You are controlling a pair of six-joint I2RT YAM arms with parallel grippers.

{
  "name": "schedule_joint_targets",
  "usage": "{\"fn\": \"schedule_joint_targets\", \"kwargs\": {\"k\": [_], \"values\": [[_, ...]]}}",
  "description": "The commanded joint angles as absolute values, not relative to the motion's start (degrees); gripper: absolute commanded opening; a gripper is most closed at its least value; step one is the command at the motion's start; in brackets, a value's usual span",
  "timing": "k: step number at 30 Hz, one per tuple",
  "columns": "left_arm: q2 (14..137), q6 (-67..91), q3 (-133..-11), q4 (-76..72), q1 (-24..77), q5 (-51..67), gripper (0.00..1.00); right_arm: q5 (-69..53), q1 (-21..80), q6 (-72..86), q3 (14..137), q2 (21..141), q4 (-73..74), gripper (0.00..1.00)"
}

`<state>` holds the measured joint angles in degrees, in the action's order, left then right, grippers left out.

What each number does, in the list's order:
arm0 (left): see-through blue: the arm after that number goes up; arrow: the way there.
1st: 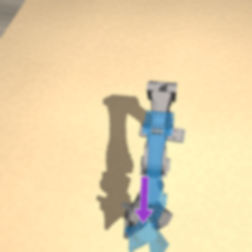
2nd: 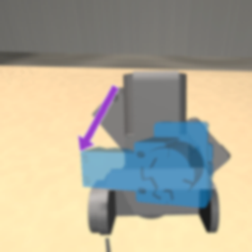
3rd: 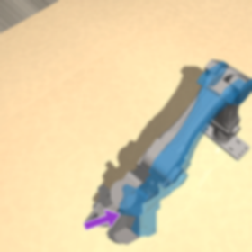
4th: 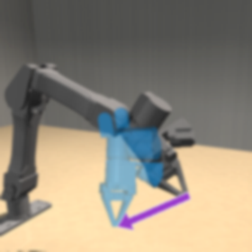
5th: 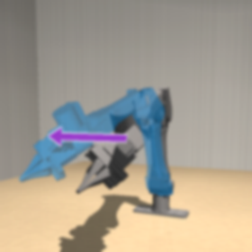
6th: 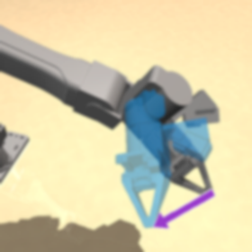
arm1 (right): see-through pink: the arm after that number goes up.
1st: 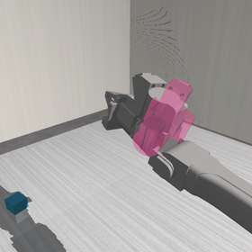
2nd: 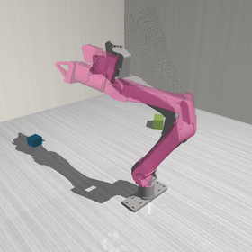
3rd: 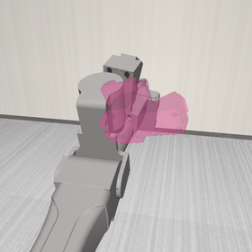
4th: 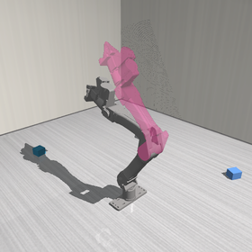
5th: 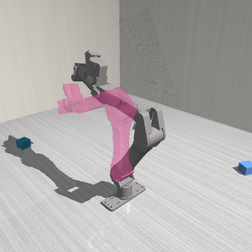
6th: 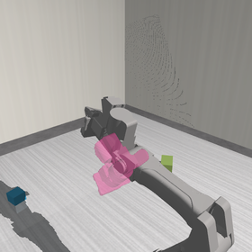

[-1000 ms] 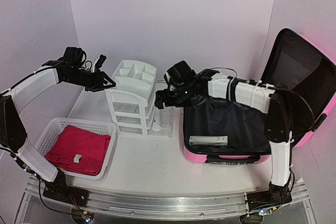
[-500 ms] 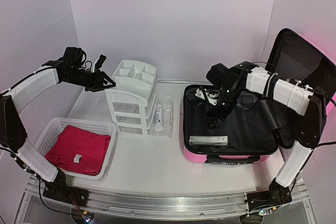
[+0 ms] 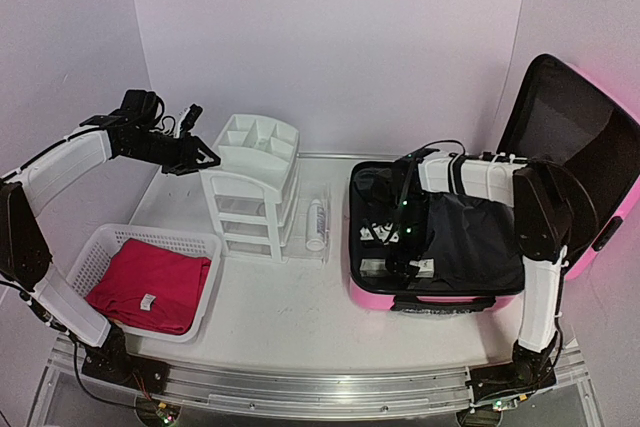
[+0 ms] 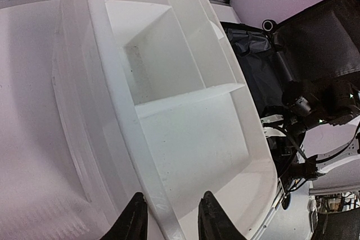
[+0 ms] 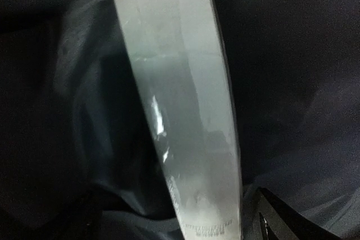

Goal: Open, take out, and arrange the luggage

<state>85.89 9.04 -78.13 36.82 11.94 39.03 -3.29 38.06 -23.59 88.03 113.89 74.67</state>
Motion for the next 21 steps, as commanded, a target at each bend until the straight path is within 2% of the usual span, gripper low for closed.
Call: {"fn": "schedule_joint_targets", "kwargs": {"k": [1,5,12,17,21], "values": [[85.96,8.04,-76.73,38.58,11.69,37.57,0.32,-0.14,38.56,-25.24,89.82,116.40,72.43,0.92],[86.05,7.93,-76.73,38.55,11.69,37.44,0.32,2.88,38.77,-25.12,89.81,116.88,71.29,0.85],[86.31,8.07,-76.75,38.50,11.68,37.62,0.32,0.92,38.82,-23.82,88.37,113.33,70.77,0.68],[86.31,8.09,-76.81,38.50,11.69,37.71,0.32,0.45,38.76,-22.88,87.33,110.52,70.53,0.46],[86.14,8.09,-76.73,38.51,11.69,37.71,0.32,0.80,38.76,-22.16,86.88,108.71,70.40,0.38]]}}
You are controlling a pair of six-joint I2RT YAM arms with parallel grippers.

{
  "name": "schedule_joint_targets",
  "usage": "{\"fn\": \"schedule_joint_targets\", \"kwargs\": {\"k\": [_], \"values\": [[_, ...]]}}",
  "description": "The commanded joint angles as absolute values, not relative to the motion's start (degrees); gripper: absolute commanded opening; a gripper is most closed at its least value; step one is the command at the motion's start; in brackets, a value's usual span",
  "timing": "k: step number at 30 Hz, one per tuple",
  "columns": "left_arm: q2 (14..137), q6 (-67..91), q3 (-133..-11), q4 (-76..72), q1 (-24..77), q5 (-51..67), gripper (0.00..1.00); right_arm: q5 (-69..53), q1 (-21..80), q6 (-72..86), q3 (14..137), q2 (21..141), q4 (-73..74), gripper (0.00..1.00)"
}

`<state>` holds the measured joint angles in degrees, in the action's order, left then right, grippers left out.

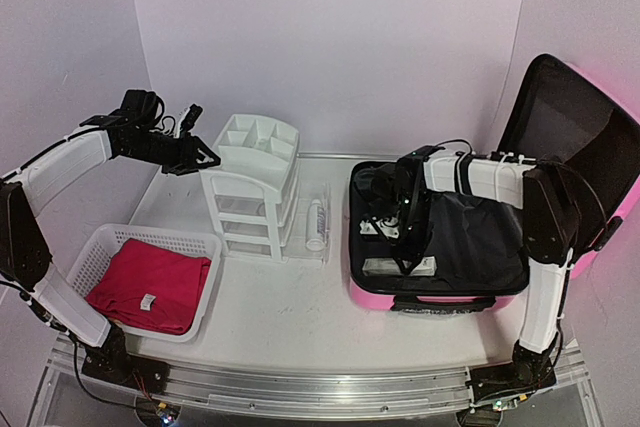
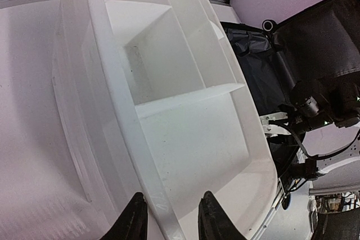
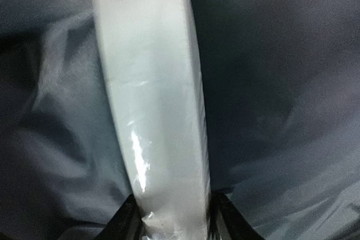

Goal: Open, take out, and arrange the luggage

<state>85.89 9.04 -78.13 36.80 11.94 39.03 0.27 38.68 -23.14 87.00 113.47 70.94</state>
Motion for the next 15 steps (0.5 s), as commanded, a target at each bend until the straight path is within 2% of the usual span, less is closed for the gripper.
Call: {"fn": "schedule_joint_targets", "kwargs": {"k": [1,4,15], "values": [[86.07,8.09,-76.73,38.54,11.69,37.71,0.32,0.86,38.77,-22.01,86.62,108.35,70.22,0.35],[85.92,8.17,-76.75,38.45,11.67,37.79,0.32,1.19,38.76,-21.16,85.84,106.82,69.29,0.27],[85.61,8.17,-76.81,38.58,11.66,37.79,0.32,8.28,37.63,-8.76,85.69,97.59,62.02,0.25]]}}
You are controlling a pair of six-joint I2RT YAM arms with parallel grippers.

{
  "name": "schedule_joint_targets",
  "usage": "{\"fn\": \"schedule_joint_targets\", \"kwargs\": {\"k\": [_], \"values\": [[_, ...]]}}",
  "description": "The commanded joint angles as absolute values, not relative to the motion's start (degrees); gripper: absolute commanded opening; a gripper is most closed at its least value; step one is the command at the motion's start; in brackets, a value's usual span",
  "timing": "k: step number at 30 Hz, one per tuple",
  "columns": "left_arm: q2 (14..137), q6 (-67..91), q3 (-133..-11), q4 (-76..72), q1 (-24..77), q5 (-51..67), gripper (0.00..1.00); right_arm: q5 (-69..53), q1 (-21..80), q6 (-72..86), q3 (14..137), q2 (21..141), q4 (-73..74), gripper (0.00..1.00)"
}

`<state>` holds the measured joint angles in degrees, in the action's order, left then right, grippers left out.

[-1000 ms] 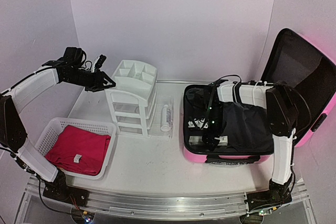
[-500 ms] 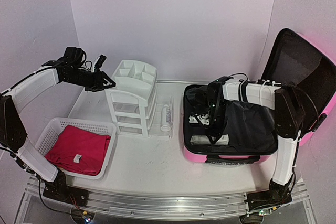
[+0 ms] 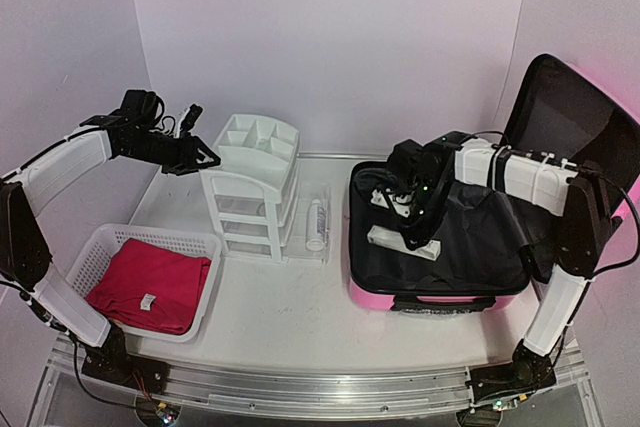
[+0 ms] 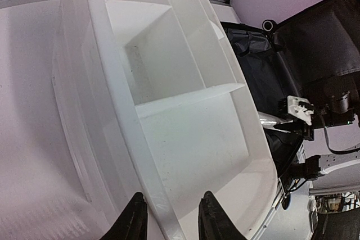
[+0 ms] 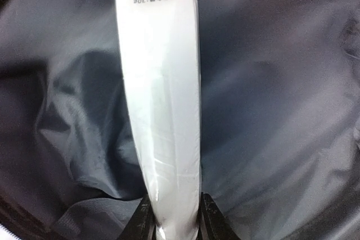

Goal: Open, take out, and arrange the luggage

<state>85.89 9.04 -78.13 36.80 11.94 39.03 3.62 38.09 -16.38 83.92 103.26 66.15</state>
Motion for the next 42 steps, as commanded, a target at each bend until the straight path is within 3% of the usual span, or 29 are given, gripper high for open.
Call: {"fn": "schedule_joint_targets", "kwargs": {"k": [1,6,12,14,23,34,42], "values": [[85.67,8.25,-76.82,38.52,11.69,37.80,0.32,8.64,37.62,-6.76,86.60,97.22,61.97,0.25],[85.74,8.35,-76.82,38.57,11.69,38.03,0.32,6.19,37.62,9.49,91.82,97.65,58.89,0.21],[85.35,8.26,-76.82,38.49,11.69,37.84,0.32,-5.16,38.43,31.26,92.63,101.59,44.10,0.25],[85.26,8.26,-76.86,38.55,11.66,37.86,0.32,-5.54,39.73,37.58,93.07,103.33,38.80,0.30],[85.04,8.17,-76.82,38.49,11.69,37.92,0.32,-0.53,46.48,56.16,102.50,116.66,27.03,0.31],[85.00,8.26,-76.81,38.54,11.69,38.01,0.32,4.94,48.94,59.98,109.32,128.13,25.62,0.35],[85.08,8.35,-76.84,38.53,11.67,38.23,0.32,4.81,48.98,57.47,109.95,129.85,25.66,0.57]]}}
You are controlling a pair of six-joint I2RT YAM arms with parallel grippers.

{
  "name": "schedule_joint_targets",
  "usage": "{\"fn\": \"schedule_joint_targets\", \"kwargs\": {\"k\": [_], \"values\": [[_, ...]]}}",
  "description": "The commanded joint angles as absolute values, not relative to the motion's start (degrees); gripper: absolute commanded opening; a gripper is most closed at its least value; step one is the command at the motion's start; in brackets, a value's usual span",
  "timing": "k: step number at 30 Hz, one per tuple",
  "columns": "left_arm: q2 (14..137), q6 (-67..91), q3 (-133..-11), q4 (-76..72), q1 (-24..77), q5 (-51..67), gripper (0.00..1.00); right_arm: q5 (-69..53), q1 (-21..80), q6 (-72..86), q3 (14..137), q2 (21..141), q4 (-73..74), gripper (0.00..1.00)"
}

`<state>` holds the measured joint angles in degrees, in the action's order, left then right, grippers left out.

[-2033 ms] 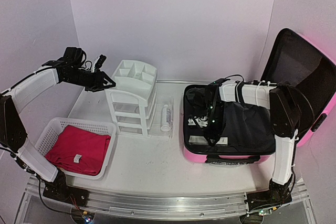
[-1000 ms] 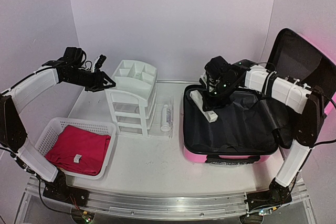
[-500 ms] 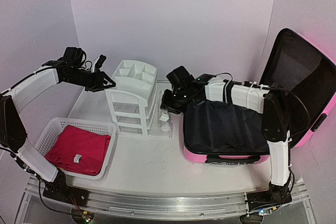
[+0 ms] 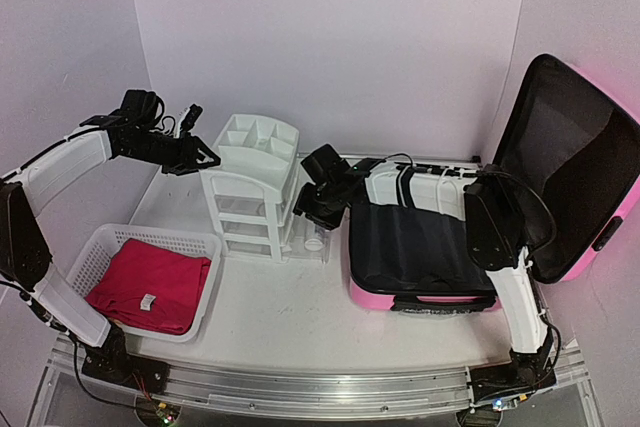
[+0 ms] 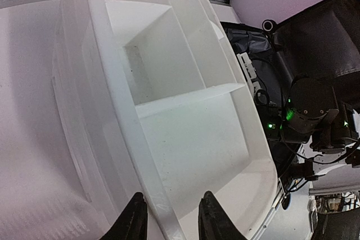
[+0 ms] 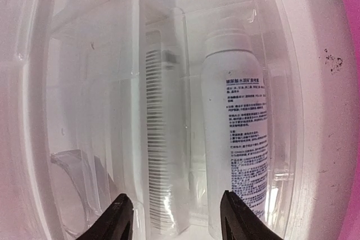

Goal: Open, take out, and arrange the luggage

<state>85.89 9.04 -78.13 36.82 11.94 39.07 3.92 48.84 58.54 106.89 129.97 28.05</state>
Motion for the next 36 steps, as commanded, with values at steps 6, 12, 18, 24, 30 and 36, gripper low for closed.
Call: {"fn": "schedule_joint_targets", "kwargs": {"k": [6,12,18,24,30,36], "values": [[85.00,8.35,-76.86,38.56,11.69,38.32,0.32,4.92,48.91,52.04,108.19,126.70,26.02,0.63],[84.90,8.44,-76.90,38.53,11.66,38.50,0.32,10.32,49.19,42.27,110.66,125.27,37.70,0.55],[84.82,8.52,-76.90,38.49,11.68,38.58,0.32,17.56,49.92,34.45,114.89,127.24,48.10,0.25],[85.09,8.44,-76.88,38.50,11.67,38.44,0.32,24.09,50.04,29.88,121.89,132.18,55.56,0.04],[85.38,8.48,-76.82,38.49,11.64,38.36,0.32,26.06,50.08,28.60,124.88,135.83,55.70,0.00],[85.35,8.44,-76.82,38.45,11.69,38.24,0.32,29.07,50.07,27.94,128.13,139.44,56.25,0.00]]}}
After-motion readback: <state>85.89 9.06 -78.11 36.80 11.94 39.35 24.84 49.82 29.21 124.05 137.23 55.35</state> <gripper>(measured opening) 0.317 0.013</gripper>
